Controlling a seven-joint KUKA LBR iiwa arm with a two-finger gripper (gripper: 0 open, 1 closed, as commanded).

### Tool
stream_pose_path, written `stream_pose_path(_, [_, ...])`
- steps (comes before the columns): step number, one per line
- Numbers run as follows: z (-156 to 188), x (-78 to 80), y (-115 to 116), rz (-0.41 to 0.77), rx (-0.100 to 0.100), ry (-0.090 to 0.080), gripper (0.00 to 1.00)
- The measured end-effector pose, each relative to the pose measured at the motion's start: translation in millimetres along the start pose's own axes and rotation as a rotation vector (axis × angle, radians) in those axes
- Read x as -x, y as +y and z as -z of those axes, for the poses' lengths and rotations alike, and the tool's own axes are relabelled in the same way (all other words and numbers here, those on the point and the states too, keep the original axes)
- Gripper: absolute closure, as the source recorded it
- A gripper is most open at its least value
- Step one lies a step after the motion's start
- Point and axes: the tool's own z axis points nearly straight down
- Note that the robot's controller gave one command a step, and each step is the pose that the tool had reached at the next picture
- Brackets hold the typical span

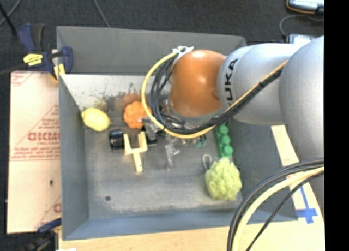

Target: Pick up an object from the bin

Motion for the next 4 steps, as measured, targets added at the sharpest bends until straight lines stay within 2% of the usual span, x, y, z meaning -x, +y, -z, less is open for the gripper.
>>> stream_pose_path(1, [-5,7.2,4,-0.045,0.002,-0.007,0.0])
stream_pose_path(2, [34,13.1,13,-0.127,0.004,0.005,0.0])
stream_pose_path(3, [63,26.1,19,-0.077,-0.001,-0.013,0.0])
stream_pose_path(4, [8,33.1,14,-0.116,0.001,-0.01,0.0])
